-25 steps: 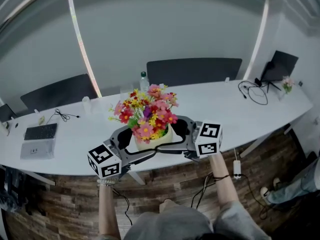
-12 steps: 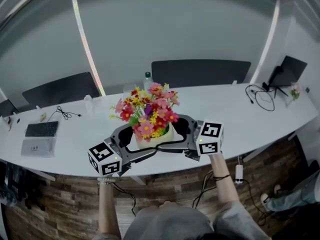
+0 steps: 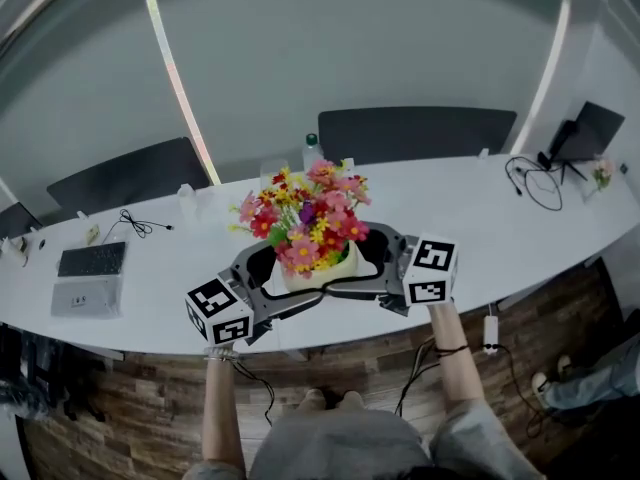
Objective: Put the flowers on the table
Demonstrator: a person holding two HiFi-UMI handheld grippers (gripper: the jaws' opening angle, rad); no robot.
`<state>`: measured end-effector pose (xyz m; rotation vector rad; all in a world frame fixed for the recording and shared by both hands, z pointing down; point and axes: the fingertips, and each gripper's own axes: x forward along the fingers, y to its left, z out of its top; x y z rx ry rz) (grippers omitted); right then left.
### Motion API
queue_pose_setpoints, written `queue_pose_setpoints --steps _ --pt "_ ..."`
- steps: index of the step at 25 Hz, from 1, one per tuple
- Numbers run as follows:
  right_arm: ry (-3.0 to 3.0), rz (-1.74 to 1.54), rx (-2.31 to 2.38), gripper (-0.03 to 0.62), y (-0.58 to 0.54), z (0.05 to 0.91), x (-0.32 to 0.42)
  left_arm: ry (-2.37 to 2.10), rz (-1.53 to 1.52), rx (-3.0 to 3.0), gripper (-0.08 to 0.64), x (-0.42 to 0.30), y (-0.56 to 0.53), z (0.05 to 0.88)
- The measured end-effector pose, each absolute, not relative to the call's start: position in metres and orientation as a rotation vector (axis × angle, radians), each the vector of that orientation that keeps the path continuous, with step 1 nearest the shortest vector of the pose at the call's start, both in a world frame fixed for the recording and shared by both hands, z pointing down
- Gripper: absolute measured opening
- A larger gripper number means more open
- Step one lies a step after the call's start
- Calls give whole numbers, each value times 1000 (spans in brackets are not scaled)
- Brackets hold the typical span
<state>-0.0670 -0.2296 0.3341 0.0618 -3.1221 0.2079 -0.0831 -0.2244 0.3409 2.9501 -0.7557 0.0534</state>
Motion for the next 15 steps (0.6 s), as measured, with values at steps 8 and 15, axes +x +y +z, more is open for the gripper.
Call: queue_pose_setpoints --steps 8,15 --pt "-3096 235 130 460 -239 348 -97 -684 98 2951 463 -112 -235 355" --pt "-3071 244 167 459 -251 363 -110 -640 94 2947 463 -124 -248 370"
